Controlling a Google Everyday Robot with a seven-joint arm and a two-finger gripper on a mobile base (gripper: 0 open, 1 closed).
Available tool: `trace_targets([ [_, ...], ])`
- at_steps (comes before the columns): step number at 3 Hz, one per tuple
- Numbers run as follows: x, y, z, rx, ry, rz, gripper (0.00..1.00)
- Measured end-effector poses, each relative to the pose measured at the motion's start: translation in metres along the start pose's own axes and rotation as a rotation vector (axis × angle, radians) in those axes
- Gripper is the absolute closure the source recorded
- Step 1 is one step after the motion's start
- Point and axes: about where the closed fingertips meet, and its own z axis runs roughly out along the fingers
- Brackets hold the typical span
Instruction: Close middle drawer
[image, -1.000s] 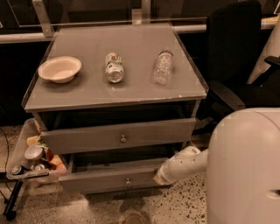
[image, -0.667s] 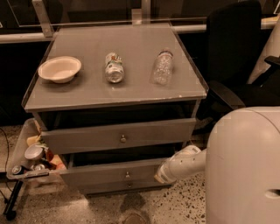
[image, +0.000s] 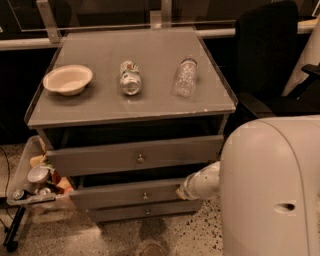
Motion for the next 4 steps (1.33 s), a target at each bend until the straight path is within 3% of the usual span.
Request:
trace_targets([
  [1,0.0,0.0,0.0,0.0,0.0,0.0,1.0],
  [2,-0.011,-0.02,0.006,0.039,-0.019,0.04,1.0],
  [4,-0.017,-0.031,0.009,0.068,-0.036,0.062,1.0],
])
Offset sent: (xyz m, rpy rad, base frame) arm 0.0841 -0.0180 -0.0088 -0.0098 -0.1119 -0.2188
